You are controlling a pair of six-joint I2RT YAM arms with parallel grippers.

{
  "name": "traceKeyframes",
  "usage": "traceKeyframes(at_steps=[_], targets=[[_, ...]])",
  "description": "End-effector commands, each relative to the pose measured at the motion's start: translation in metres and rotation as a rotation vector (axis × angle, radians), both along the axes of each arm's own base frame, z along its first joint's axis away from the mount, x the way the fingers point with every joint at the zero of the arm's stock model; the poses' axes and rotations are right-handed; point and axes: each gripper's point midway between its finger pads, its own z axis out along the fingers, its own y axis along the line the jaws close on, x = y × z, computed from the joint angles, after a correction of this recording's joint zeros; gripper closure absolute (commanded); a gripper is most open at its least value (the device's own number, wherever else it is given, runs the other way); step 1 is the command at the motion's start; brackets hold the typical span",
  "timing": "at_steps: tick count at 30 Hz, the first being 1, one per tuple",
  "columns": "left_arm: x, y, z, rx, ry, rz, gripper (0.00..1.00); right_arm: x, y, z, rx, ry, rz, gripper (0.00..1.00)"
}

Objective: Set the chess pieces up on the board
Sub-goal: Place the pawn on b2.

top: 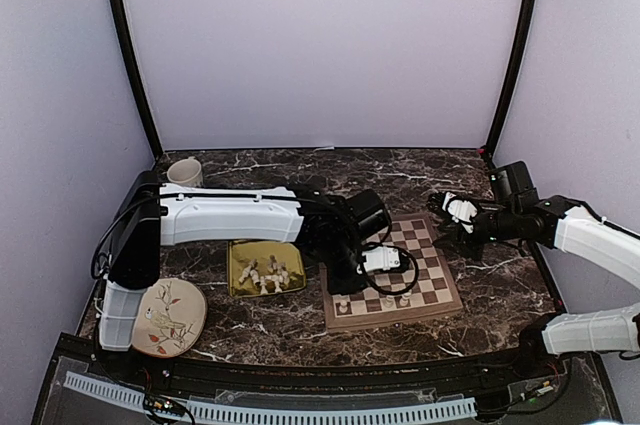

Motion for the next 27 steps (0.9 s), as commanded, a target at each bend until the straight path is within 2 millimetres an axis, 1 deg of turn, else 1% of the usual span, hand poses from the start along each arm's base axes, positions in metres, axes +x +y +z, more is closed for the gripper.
traceKeyframes(at_steps=[1,9,17,27], targets=[[-0.006,0.005,0.0,0.04,0.015,-0.018,0.91,0.002,-0.001,0.001,0.007,-0.014,-0.003,0.63],[-0.006,0.002,-0.011,0.06,0.036,-0.013,0.9,0.001,0.0,0.0,0.006,-0.007,0.001,0.63],[-0.004,0.002,-0.014,0.068,0.03,-0.013,0.88,0.001,0.0,-0.001,0.003,-0.004,0.001,0.63],[-0.003,0.001,-0.019,0.075,0.028,-0.004,0.83,0.0,0.0,-0.003,0.001,0.004,0.005,0.63]])
